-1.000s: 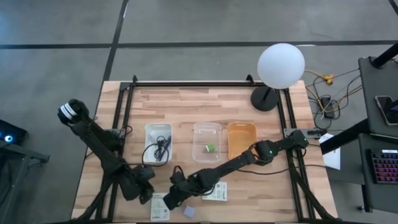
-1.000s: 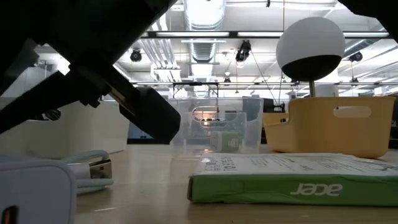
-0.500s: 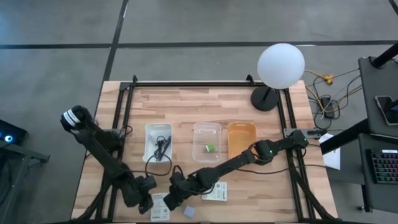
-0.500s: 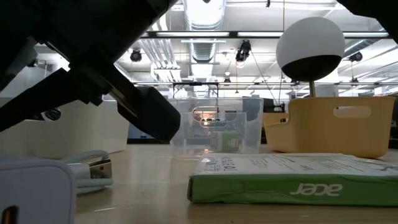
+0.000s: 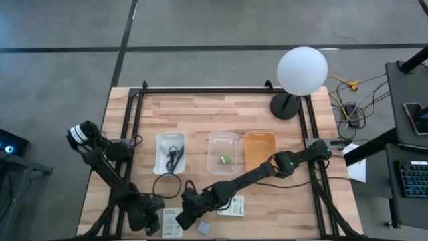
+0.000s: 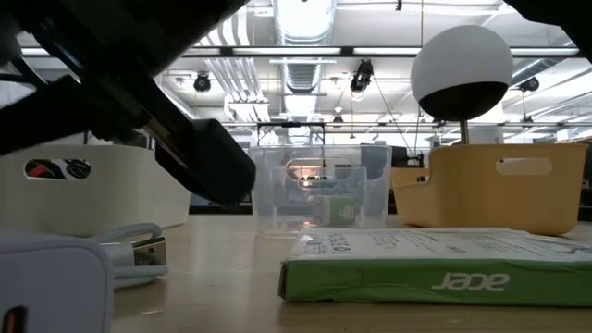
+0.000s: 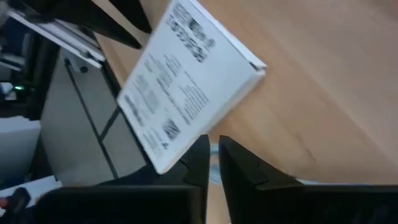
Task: Pick and place items into bin
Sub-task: Put the left card reader box into the yellow bin
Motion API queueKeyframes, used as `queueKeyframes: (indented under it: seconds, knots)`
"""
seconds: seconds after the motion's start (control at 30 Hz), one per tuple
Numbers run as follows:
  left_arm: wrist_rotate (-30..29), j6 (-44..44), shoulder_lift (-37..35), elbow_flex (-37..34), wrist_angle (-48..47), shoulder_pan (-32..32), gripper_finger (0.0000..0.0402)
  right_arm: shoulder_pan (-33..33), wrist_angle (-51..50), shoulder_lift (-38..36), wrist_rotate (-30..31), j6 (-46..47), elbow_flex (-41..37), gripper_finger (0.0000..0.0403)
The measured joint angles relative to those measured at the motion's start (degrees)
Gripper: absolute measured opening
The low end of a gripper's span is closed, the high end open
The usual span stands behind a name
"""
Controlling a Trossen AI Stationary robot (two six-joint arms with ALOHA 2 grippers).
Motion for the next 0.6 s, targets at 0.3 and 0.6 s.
queueKeyframes:
  seconds: [0.3,0.6]
  knots:
    - [-11.0,0.4,-7.7,0.1,-4.0,-0.1,0.0054,-0.2,-0.1,0.0,0.4,0.6,-0.9,0.0101]
    - [-10.1,0.3,-2.8,-1.4,3.7,0.0,0.0038,-0.5,0.0,0.0,0.5,2.0,-1.7,0.0133]
